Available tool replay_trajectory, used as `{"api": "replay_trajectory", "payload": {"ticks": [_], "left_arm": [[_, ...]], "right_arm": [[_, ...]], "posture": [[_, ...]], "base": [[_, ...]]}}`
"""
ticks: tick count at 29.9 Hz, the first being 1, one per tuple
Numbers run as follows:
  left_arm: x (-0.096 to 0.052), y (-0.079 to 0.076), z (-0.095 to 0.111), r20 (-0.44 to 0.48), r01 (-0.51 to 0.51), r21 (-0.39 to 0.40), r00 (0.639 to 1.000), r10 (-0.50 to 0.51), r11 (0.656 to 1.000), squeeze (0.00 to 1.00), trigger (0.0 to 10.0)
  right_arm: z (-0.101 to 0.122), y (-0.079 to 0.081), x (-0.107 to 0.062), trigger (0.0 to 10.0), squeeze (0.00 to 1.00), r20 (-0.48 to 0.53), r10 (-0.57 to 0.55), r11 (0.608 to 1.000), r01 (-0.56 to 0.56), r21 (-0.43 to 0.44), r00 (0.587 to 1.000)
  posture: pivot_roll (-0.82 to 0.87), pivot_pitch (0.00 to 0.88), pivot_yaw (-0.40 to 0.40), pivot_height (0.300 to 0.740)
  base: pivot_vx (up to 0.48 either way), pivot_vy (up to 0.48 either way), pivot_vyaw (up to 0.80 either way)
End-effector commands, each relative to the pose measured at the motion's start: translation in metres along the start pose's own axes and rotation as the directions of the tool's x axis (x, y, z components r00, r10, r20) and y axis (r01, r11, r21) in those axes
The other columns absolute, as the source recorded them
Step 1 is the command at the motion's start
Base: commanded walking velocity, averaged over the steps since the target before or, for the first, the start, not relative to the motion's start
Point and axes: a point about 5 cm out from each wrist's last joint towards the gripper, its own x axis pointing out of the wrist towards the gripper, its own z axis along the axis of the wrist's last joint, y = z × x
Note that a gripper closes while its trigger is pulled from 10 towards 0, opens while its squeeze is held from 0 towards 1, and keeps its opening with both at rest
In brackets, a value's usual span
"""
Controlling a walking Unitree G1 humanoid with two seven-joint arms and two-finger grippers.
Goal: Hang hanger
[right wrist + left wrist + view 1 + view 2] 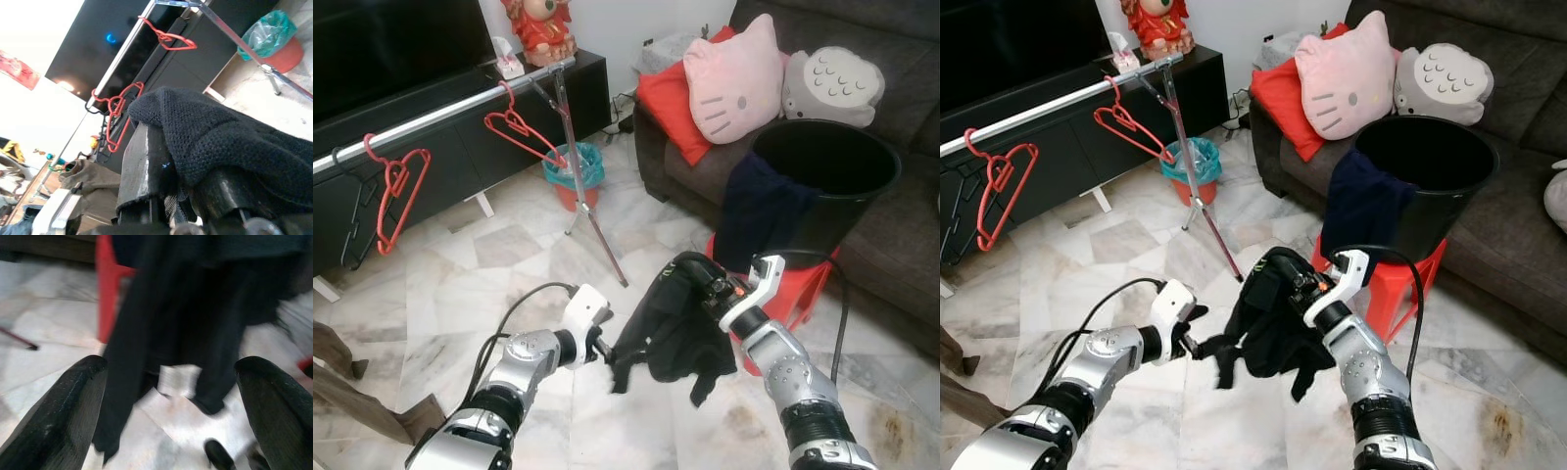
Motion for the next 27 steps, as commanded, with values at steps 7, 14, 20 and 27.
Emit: {"api": "replay_trajectory", "payload": {"ticks": [7, 14, 20, 27], "left_arm": [[0.003, 0.011, 0.013, 0.076, -0.171, -0.081, 0.981, 0.177, 0.982, 0.00, 10.0], [0.006, 0.021, 0.024, 0.099, -0.350, -0.133, 0.926, 0.364, 0.927, 0.00, 10.0], [0.009, 0.014, 0.024, 0.102, -0.304, -0.041, 0.946, 0.307, 0.952, 0.00, 10.0], [0.006, 0.015, 0.024, 0.091, -0.269, 0.107, 0.961, 0.260, 0.957, 0.00, 10.0]], "right_arm": [[0.006, 0.015, 0.010, 10.0, 0.00, 0.019, 0.084, 0.996, -0.084, 0.005, 0.996], [0.006, 0.018, 0.013, 10.0, 0.00, 0.022, 0.101, 0.995, -0.102, 0.012, 0.995], [0.004, 0.015, 0.011, 10.0, 0.00, 0.008, 0.071, 0.997, -0.070, -0.025, 0.997], [-0.008, 0.007, 0.001, 10.0, 0.00, -0.103, 0.037, 0.988, -0.051, -0.143, 0.994]], "posture": [[-0.04, 0.013, 0.074, 0.740], [-0.04, 0.019, 0.073, 0.740], [-0.04, 0.024, 0.073, 0.740], [-0.04, 0.026, 0.073, 0.740]], "base": [[0.000, 0.000, 0.00], [0.000, 0.000, 0.00], [0.000, 0.000, 0.00], [0.000, 0.000, 0.00]]}}
